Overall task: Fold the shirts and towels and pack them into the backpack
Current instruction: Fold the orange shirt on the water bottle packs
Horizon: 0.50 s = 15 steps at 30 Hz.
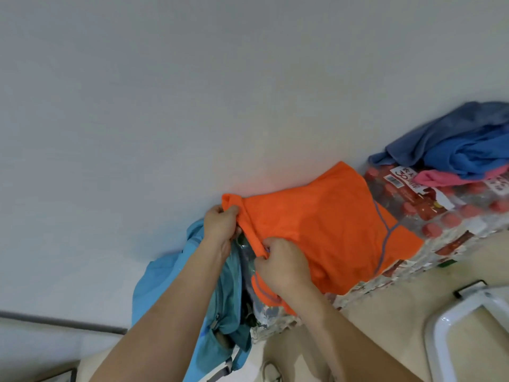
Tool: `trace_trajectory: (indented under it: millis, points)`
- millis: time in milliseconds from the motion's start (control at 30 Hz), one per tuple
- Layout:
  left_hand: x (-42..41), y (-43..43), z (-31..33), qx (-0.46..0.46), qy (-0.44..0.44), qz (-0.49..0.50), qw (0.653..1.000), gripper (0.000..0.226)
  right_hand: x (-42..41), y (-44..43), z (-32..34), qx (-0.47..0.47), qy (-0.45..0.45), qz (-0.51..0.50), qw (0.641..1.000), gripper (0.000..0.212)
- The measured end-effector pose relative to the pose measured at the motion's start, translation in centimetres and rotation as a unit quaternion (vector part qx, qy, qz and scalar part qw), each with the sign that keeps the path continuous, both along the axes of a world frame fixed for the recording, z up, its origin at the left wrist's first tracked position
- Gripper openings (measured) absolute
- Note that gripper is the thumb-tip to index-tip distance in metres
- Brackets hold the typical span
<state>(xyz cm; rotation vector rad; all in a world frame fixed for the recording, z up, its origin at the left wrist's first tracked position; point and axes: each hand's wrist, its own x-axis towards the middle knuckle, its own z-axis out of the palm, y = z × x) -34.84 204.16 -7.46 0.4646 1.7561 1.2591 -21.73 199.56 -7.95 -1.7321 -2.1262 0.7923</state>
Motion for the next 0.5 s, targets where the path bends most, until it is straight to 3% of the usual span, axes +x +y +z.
trace_trajectory:
  millis: [167, 233, 367, 500]
  points:
    - [0.6, 0.6, 1.2, 0.057, -0.066, 0.056, 0.995, 0.019, 3.1, 0.6, 1.9, -0.067, 0.046, 0.042, 0.996, 0.007]
    - [1.0, 1.0, 1.6, 0.063, -0.066, 0.056, 0.994, 0.020, 4.8, 0.9, 3.1, -0.134, 0.143, 0.028, 0.980, 0.001]
    - [3.6, 2.9, 2.9, 0.085, -0.065, 0.011, 0.994, 0.015, 9.1, 1.9, 5.6, -0.202, 0.261, -0.005, 0.944, 0.025]
    - [8.3, 5.7, 4.9, 0.113, -0.064, -0.048, 0.990, 0.005, 14.4, 4.0, 5.8, -0.198, 0.285, -0.059, 0.936, 0.017]
